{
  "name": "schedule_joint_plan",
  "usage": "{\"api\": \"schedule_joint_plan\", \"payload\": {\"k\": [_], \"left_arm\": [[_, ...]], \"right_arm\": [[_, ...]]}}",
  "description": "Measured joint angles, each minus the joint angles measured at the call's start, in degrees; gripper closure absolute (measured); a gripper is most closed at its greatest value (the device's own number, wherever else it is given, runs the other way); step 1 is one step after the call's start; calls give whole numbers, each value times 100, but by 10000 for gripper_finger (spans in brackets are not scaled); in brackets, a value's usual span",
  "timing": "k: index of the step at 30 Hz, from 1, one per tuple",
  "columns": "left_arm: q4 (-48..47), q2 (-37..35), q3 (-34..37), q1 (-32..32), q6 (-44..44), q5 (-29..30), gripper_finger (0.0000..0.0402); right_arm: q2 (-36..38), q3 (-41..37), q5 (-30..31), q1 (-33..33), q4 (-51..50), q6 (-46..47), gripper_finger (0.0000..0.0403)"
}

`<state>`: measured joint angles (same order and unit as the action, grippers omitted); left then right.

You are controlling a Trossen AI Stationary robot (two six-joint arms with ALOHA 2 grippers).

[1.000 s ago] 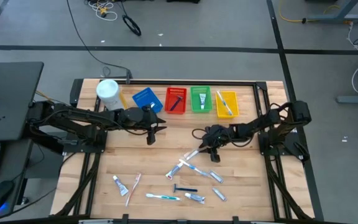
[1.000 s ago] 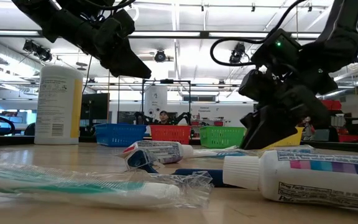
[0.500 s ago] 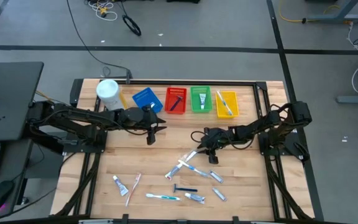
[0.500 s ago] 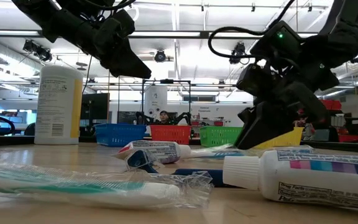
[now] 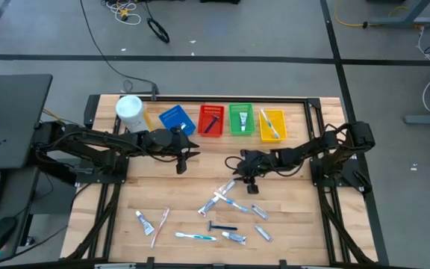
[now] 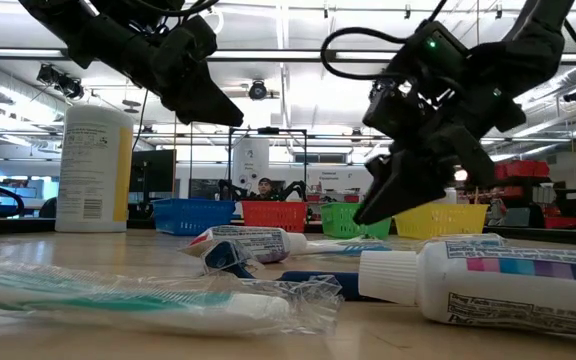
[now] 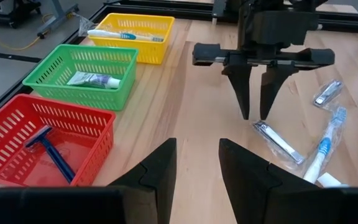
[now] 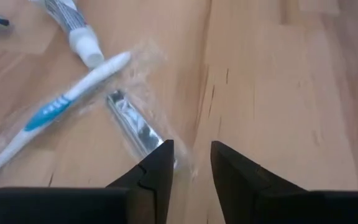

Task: Pick & Place Travel size toiletries
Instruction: Put the silver nail cutter into the blue basket

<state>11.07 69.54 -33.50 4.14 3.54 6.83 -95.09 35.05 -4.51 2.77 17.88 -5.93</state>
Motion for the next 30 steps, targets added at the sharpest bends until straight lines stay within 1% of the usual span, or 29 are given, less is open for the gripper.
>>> {"api": "schedule_joint_plan", "payload": {"k": [4, 7, 9, 13, 19, 22, 25, 30], "left_arm": [[0, 0, 0, 0, 77, -2, 274], [-1, 0, 0, 0, 77, -2, 274], [-1, 0, 0, 0, 78, -1, 274], [0, 0, 0, 0, 78, 0, 274], [0, 0, 0, 0, 78, 0, 274], [1, 0, 0, 0, 78, 0, 274], [0, 0, 0, 0, 78, -2, 274], [0, 0, 0, 0, 78, 0, 274]], "right_arm": [[0, 125, -53, 1, -52, -187, 288], [0, 160, -458, -1, -49, -382, 288], [0, 161, -609, 2, -50, -404, 288], [-9, 164, -623, -7, -90, -407, 288], [-318, 165, -628, -7, 248, -445, 284], [-367, 296, -764, -16, 297, -442, 267], [-365, 454, -917, -23, 197, -403, 241], [-365, 501, -920, -23, -164, -466, 210]]}}
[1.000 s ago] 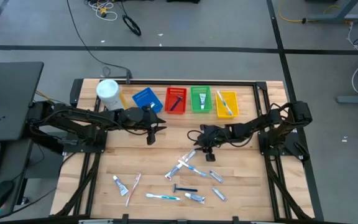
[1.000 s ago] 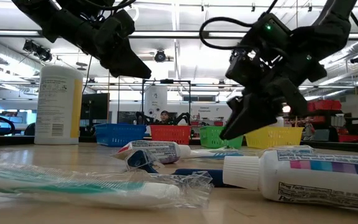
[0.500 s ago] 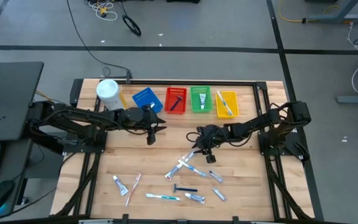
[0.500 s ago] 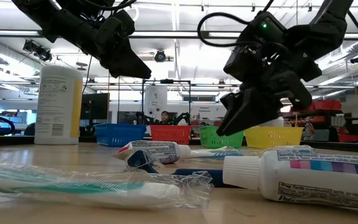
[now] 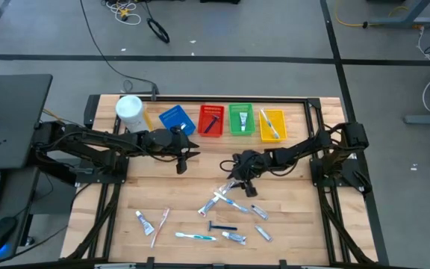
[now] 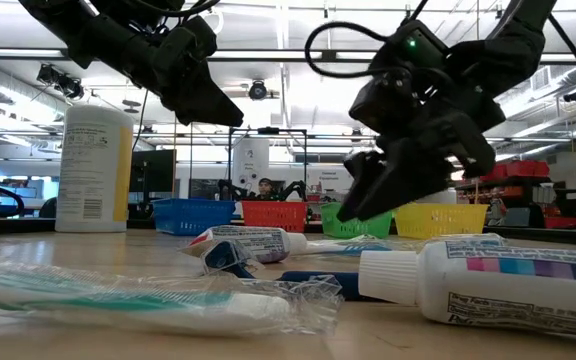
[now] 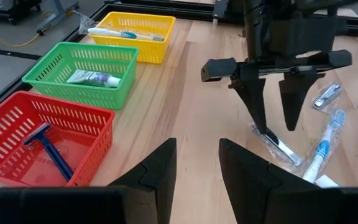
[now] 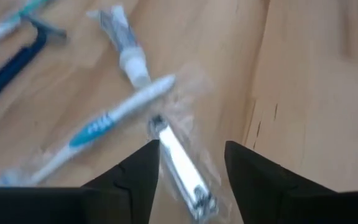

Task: Pick & Place Travel size toiletries
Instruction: Put the silver nail cutter into the blue basket

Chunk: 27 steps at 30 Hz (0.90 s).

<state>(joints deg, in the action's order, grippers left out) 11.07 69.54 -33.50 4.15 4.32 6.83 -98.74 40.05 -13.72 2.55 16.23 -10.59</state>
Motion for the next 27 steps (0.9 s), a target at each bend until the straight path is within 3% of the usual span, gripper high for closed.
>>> {"api": "schedule_joint_plan", "payload": {"k": [14, 23, 27], "left_arm": [[-4, 0, 0, 2, 0, 0, 274], [0, 0, 0, 2, 2, 0, 274], [2, 0, 0, 2, 42, -1, 274]], "right_arm": [[-486, 7, 318, -23, 91, -153, 214], [-490, 13, 539, -78, -6, -361, 323], [-494, 11, 549, -118, 86, -152, 342]]}}
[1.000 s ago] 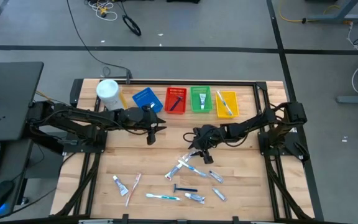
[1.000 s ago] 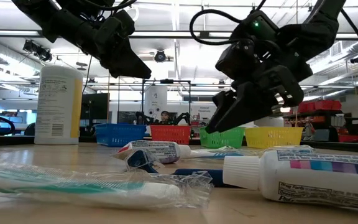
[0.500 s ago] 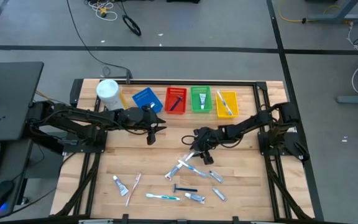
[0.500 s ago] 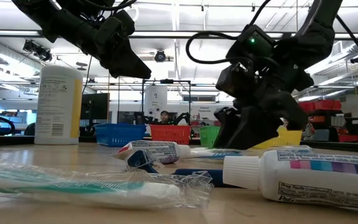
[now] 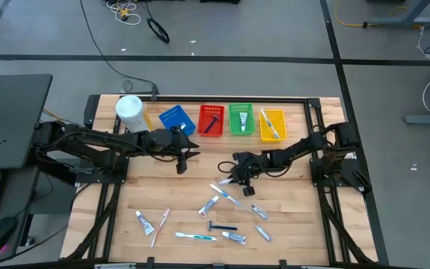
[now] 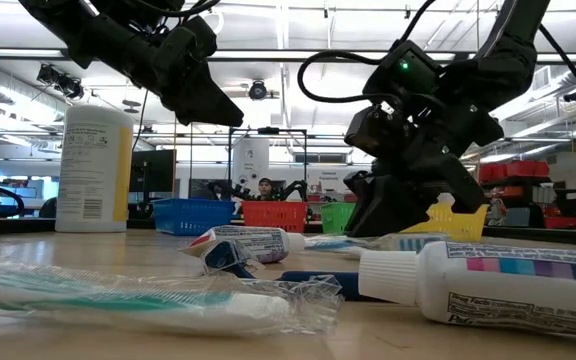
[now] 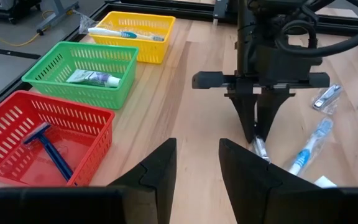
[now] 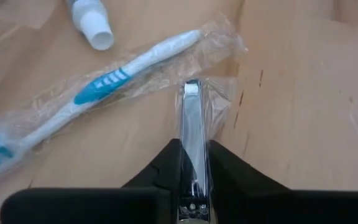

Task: Pick & Place Travel size toiletries
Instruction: Put the silver nail cutter into the blue basket

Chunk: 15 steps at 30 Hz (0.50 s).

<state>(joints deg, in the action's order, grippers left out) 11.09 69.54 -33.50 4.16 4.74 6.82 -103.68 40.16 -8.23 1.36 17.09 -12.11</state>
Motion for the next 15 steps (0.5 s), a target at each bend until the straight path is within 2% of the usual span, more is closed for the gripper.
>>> {"api": "schedule_joint_plan", "payload": {"k": [6, 11, 15], "left_arm": [[31, 0, 0, 0, 301, 1, 274], [327, 4, 0, 0, 273, 1, 274], [701, 4, 0, 0, 401, 46, 274]], "right_arm": [[276, -33, 291, -59, -55, 62, 346], [693, -22, 828, -200, 91, 31, 346], [815, -26, 1347, -311, 833, -275, 344]]}}
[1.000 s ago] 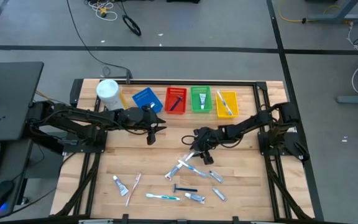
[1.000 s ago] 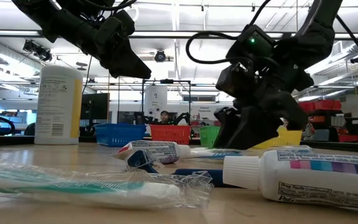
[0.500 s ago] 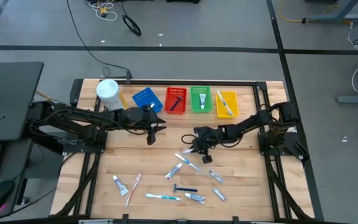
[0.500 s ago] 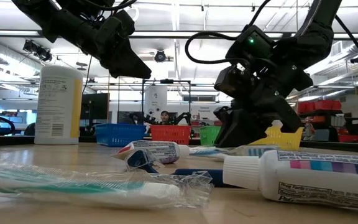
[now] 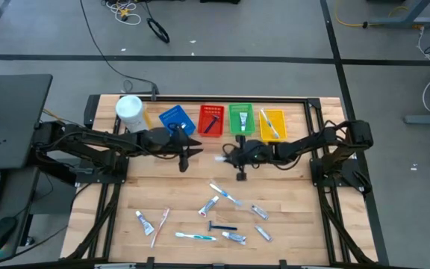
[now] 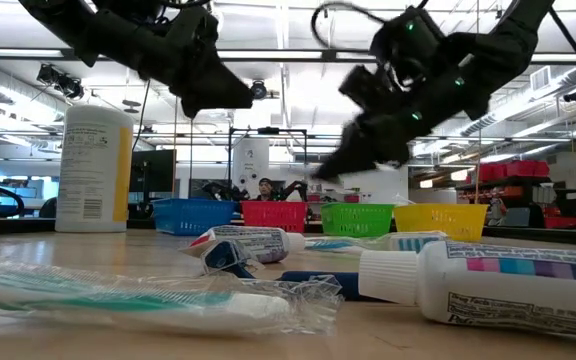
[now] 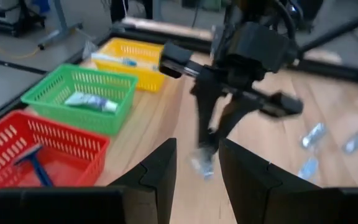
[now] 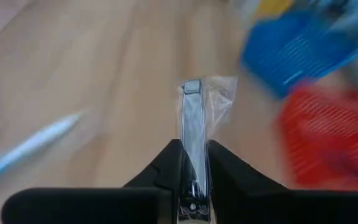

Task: Pick & Place Travel size toiletries
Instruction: Put the silver nail cutter into the blue basket

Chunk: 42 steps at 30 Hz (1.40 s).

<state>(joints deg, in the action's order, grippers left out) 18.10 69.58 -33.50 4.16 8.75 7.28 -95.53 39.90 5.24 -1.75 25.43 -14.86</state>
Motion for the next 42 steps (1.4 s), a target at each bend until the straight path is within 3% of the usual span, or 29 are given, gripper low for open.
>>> {"api": "schedule_joint_plan", "payload": {"k": [5, 10, 16, 28, 36, 42], "left_arm": [[290, 31, 0, 2, 875, 744, 274], [293, 31, 0, 2, 1290, 1201, 274], [674, 155, 0, 8, 1579, 1239, 274], [1672, 1115, -50, 44, 1719, 893, 274], [1997, 1131, -52, 44, 1684, 868, 274], [2061, 1125, -55, 252, 2262, 660, 274]], "right_arm": [[0, 3, 967, -16, 1544, -1155, 336], [2, 9, 1250, -50, 2053, -1617, 335], [2, 9, 1125, -84, 2182, -1606, 333], [5, 11, 1123, -97, 2107, -1583, 332], [5, 11, 1113, -97, 2112, -1581, 332], [5, 9, 1053, -102, 2479, -1483, 332]]}}
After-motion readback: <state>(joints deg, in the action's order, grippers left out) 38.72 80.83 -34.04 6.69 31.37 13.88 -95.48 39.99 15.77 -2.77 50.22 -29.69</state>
